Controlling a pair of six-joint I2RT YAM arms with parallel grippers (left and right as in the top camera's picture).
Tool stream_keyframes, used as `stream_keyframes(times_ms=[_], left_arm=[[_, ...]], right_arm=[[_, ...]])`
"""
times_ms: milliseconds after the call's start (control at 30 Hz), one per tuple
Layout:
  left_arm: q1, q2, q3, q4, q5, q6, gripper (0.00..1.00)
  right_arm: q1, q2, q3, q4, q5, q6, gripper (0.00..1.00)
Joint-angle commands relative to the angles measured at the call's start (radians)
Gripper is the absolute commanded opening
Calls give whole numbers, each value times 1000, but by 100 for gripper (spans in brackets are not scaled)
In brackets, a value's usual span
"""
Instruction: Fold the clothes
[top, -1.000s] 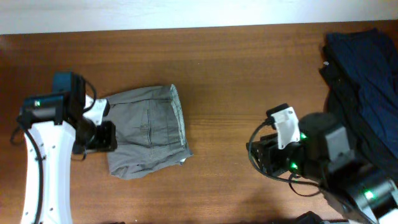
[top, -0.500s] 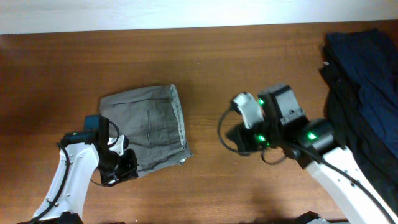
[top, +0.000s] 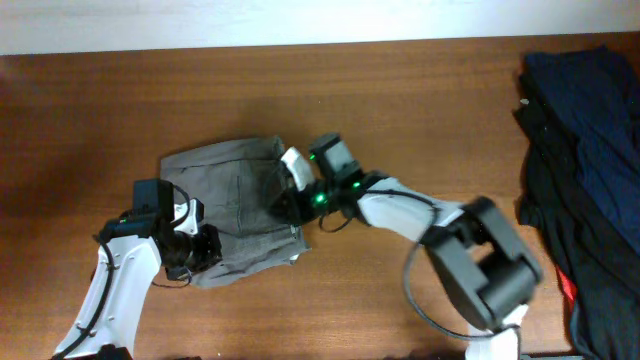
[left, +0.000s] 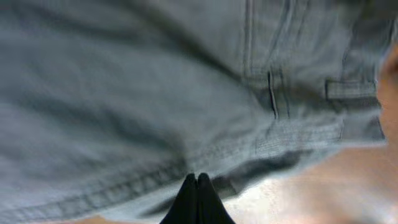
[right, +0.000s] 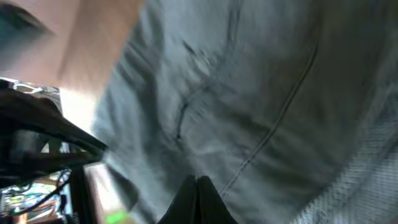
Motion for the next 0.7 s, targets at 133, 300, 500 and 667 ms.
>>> stream_keyframes(times_ms=[133, 300, 500, 667], left_arm=[[3, 40, -5, 47, -198, -25, 1], [3, 159, -5, 187, -223, -42, 1], [3, 401, -3, 457, -143, -70, 1], [3, 498, 72, 684, 16, -142, 1]], right_arm=[[-34, 82, -4, -309, 277, 266, 4], [16, 46, -4, -547, 261, 313, 4], [157, -7, -4, -531, 253, 353, 4], [195, -157, -1, -482, 471, 262, 4]])
